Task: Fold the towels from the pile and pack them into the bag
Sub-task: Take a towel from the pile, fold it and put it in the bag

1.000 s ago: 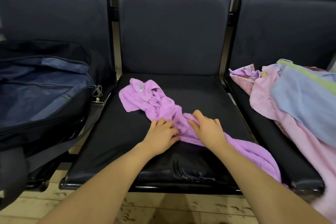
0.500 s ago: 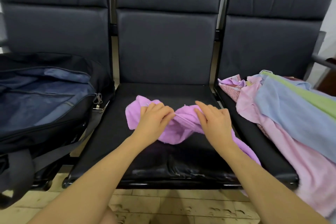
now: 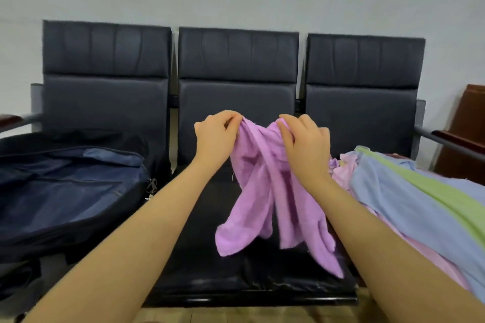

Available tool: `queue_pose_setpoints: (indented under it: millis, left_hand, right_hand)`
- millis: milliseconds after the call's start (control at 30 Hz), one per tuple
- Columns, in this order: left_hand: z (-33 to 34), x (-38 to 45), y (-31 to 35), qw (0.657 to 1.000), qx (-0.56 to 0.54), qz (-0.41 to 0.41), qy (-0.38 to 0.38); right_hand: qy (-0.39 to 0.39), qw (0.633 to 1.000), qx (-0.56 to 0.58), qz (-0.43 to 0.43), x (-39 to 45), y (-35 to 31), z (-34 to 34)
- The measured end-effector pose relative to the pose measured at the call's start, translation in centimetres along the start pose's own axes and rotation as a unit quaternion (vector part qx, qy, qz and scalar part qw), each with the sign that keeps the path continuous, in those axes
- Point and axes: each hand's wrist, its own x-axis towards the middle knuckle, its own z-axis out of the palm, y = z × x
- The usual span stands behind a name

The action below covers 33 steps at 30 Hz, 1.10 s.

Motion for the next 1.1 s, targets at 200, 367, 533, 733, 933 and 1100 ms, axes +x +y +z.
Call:
queue_pose_setpoints:
  millis: [200, 367, 533, 733, 933, 1100]
  left_hand:
    - [-2.4, 4.0, 1.7, 0.996, -0.011, -0.082, 0.036]
    - [-0.8, 3.5, 0.0, 0.99, -0.062, -0.125, 0.011]
    - [1.5, 1.1, -4.5, 0.993, 0.071, -0.068, -0.06]
    - [2.6, -5.8, -11.5, 0.969, 0.105, -0.158, -0.161]
    - [3.2, -10.0, -14.7, 0.956, 0.165, -0.17, -0.171]
    - [4.0, -11.0, -14.8, 0.958, 0.22, -0.106, -0.152]
  right_hand:
    - [0.027, 0.999, -0.039, 0.004, 3.1, 0.9, 0.2]
    - [0.011, 0.998, -0.063, -0.005, 1.5, 1.0, 1.6]
    - [-0.049, 0.982, -0.132, -0.124, -2.8, 0.9, 3.9]
    - [-0.294, 0.915, -0.14, -0.237, -12.9, -1.3, 6.9]
    - [-0.379, 0.903, 0.089, -0.18, -17.2, -1.2, 6.5]
    - [-0.385, 0.923, 0.0, 0.0, -16.5, 0.0, 6.3]
